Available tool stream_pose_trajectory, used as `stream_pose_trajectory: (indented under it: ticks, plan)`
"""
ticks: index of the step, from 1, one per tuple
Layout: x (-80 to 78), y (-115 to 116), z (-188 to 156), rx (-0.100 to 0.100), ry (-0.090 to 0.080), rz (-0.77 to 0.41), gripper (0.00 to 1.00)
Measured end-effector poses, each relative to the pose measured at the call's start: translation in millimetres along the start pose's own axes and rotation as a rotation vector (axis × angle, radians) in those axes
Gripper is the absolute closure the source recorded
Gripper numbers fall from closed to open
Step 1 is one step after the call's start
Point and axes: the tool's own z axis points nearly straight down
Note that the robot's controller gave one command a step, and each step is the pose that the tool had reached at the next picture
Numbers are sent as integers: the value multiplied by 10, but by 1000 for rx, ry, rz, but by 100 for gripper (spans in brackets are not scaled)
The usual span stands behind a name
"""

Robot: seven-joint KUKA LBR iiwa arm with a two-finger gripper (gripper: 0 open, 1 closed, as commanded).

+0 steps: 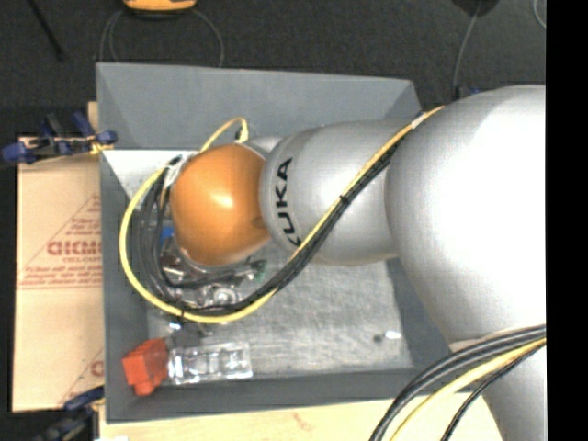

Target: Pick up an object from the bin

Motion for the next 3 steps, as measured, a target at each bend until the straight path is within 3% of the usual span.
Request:
stream_pose_trajectory:
  ticks: [1, 2, 3]
  plan:
    - [66, -224, -2083, 7, -4, -37, 100]
    - [106, 218, -600, -9, 6, -5, 100]
    - [180, 219, -1856, 5, -3, -21, 100]
